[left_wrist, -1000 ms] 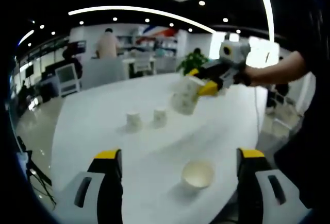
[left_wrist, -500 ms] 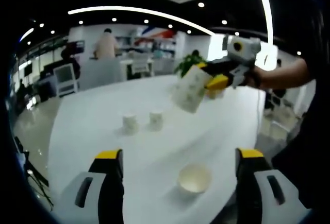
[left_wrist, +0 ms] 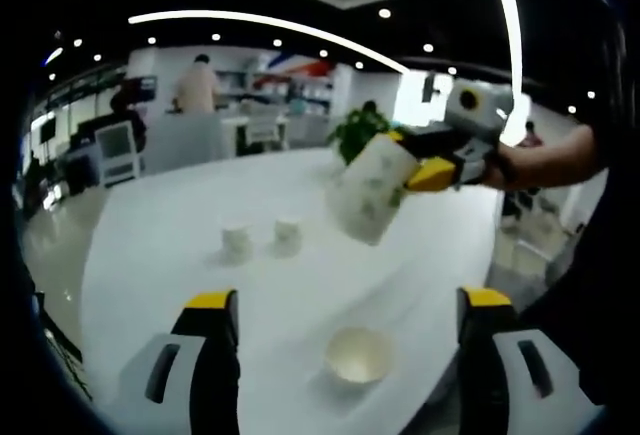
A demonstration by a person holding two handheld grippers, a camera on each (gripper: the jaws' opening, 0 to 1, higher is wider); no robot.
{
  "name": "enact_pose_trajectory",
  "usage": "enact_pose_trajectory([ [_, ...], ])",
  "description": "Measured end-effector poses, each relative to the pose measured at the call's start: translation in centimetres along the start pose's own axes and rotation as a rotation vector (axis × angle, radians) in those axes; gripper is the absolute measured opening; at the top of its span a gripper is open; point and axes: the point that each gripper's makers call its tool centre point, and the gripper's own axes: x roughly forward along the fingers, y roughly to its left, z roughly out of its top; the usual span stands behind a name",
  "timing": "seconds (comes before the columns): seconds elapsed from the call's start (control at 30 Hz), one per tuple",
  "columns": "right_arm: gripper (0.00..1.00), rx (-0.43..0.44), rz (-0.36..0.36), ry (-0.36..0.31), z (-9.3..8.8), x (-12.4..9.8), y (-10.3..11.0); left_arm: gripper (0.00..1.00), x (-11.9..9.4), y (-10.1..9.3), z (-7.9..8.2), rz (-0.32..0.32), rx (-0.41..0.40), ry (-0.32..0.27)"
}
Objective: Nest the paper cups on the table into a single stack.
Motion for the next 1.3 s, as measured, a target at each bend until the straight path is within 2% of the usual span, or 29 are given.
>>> enact_pose_trajectory([
  [0.17, 0.33, -0.005, 0.032, -0.024, 0.6, 0.6, 1.3, 0.89, 0.2, -0.8, 0.4, -0.025, 0.004, -0.008],
  [0.37, 0.33, -0.002, 0.076, -0.075, 2.1, 1.5, 2.9, 0.89, 0.8, -2.2, 0.5, -0.057, 0.004, -0.004],
  [0.53, 0.33, -0.004, 0.095, -0.082, 2.4, 2.0, 3.6, 0.86, 1.2, -3.6, 0.5, -0.081, 0.011, -0.010],
  [0.77, 0.33, -0.005, 0.115, -0.085, 2.5, 2.4, 4.3, 0.84, 1.0, -4.0, 0.7, -0.097, 0.000, -0.015],
  [0.87, 0.33, 0.026, 0.121, -0.099, 2.4, 2.4, 4.4, 0.78, 0.7, -4.1, 1.4, -0.109, -0.006, -0.040],
  [0.93, 0.33, 0.054, 0.120, -0.111, 2.4, 2.4, 4.2, 0.79, 0.8, -4.4, 1.8, -0.123, -0.031, -0.054],
  [1.17, 0.33, 0.121, 0.114, -0.131, 2.1, 2.4, 3.6, 0.76, 0.6, -4.4, 2.4, -0.125, -0.033, -0.075],
  [1.3, 0.33, 0.191, 0.119, -0.140, 1.7, 2.3, 3.3, 0.73, 0.3, -4.0, 2.8, -0.127, -0.018, -0.078],
])
